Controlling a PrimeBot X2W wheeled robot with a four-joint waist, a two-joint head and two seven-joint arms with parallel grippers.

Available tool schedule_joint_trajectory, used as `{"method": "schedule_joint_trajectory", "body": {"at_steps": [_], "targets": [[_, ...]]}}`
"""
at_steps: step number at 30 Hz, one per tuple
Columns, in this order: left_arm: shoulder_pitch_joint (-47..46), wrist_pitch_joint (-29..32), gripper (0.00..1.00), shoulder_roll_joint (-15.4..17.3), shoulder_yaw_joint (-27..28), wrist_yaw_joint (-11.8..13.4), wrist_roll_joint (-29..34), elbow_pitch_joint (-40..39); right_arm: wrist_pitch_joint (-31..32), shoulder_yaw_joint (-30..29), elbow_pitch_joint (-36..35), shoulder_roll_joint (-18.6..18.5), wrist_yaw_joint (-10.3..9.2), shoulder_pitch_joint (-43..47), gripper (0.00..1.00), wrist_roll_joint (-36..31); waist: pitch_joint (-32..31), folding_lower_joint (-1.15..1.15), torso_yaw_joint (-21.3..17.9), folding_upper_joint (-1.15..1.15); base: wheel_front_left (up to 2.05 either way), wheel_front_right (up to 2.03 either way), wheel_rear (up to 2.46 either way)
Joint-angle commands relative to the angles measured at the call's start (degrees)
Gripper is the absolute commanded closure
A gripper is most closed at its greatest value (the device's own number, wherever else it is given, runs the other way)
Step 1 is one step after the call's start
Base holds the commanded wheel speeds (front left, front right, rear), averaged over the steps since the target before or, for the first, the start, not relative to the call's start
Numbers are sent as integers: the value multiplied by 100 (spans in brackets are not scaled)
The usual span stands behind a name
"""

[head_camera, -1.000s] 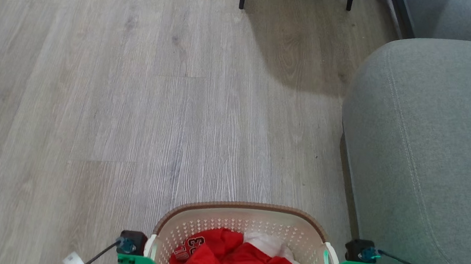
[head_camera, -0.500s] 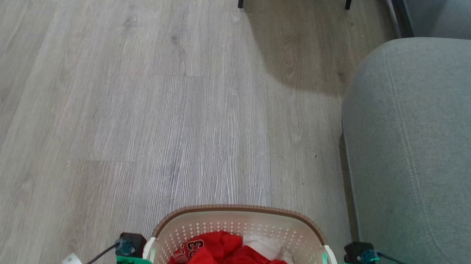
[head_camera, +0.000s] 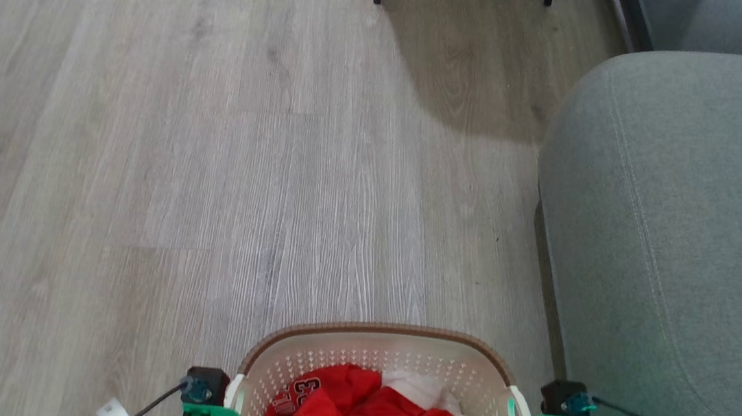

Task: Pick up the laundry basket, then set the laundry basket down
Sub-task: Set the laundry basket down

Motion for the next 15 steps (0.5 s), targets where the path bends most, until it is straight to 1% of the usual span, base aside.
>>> {"method": "schedule_joint_trajectory", "body": {"at_steps": [1,8,15], "targets": [[-302,-49,100,189,57,47,-53,48,-164,66,5,-56,-9,-331,100,55,69,0,-12,0,0,0,0],[-513,-93,100,189,34,75,-82,65,-220,150,40,-56,-9,-581,100,106,290,0,-49,0,0,0,0],[-1064,-204,100,197,40,103,-59,115,-330,190,94,-56,-9,-1155,100,104,843,0,-75,0,0,0,0]]}}
